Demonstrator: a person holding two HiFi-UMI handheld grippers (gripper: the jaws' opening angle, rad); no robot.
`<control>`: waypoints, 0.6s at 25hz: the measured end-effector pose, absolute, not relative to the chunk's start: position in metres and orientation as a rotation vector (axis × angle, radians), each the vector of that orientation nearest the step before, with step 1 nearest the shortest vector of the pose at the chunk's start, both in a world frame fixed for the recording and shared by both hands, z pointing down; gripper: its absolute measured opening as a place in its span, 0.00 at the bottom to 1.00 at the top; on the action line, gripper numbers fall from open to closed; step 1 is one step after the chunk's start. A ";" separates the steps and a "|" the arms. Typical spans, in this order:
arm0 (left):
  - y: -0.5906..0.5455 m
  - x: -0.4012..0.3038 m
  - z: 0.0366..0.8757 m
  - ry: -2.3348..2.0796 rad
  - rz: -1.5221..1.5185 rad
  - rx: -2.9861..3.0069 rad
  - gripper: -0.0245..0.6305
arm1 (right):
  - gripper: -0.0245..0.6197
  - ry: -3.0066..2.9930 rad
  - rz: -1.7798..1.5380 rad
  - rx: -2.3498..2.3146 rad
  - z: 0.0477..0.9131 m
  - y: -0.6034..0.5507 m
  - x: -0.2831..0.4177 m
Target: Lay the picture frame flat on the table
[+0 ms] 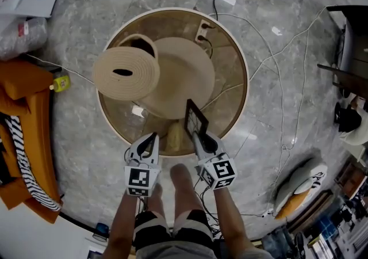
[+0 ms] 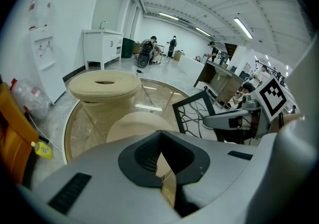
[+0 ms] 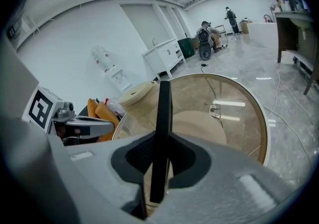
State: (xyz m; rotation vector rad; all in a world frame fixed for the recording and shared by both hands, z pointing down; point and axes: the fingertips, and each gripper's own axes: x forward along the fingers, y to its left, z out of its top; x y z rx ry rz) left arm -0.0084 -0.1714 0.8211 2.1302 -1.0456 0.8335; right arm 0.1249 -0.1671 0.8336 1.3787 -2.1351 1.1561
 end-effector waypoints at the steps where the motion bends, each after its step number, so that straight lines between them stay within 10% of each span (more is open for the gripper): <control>1: -0.172 -0.009 0.823 -1.046 0.836 2.126 0.06 | 0.13 -2.131 1.154 1.383 0.835 -0.170 0.126; 15: -0.175 -0.009 0.836 -1.065 0.832 2.074 0.06 | 0.14 -2.068 1.093 1.400 0.861 -0.192 0.141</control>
